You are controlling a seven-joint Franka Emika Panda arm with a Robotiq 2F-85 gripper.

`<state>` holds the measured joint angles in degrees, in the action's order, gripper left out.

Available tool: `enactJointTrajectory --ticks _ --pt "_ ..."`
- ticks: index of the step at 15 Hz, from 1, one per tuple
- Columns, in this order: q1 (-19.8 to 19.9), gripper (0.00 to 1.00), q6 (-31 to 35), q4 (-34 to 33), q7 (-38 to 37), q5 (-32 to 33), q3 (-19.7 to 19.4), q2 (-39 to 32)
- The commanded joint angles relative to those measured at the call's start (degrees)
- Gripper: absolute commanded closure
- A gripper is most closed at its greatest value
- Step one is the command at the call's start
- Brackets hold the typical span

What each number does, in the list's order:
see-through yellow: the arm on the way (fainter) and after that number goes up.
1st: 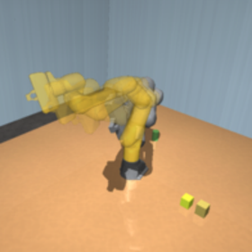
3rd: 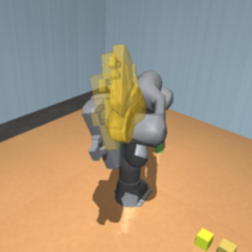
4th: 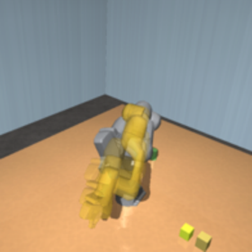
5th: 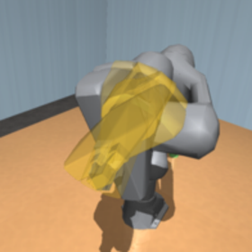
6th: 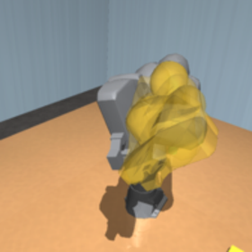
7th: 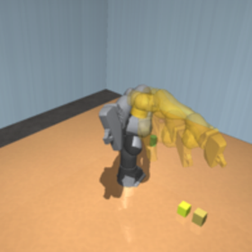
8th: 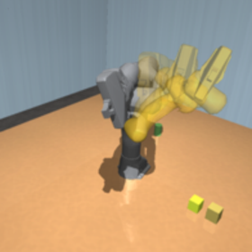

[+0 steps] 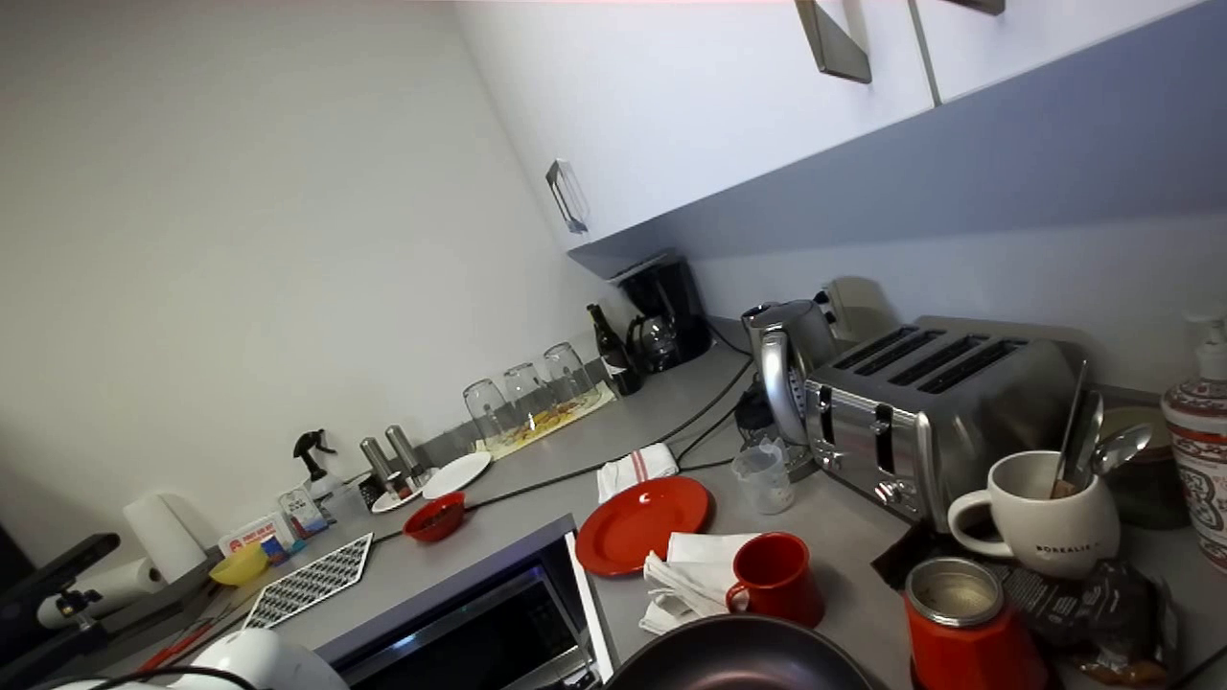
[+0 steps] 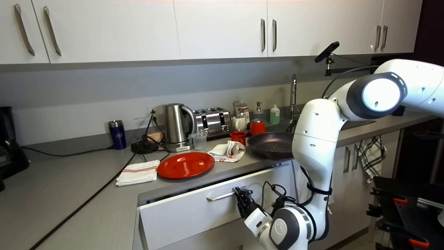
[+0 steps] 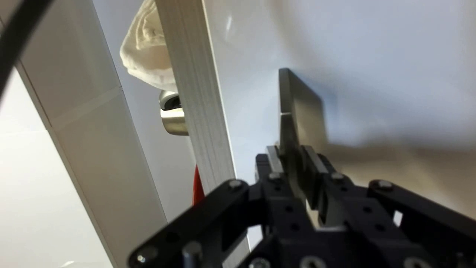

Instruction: Open the first top drawer

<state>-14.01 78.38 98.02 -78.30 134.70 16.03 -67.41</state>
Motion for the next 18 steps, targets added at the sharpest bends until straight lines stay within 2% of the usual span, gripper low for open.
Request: enactJointTrajectory --ticks 1,6,11,15,18 --pt "-5.06 0.93 -6.68 2.89 -8.46 -1.95 3.4 -1.92" --pt "-11.49 0.93 -17.57 5.33 -9.42 -5.73 7.74 -4.75" --pt "-19.71 0.93 -26.2 1.56 -8.2 -9.21 11.67 -9.88" --pt "-23.56 0.93 -28.65 -0.34 -7.65 -9.81 11.07 -11.33" --pt "-24.19 0.93 -29.39 -1.3 -7.66 -9.84 10.27 -11.83"
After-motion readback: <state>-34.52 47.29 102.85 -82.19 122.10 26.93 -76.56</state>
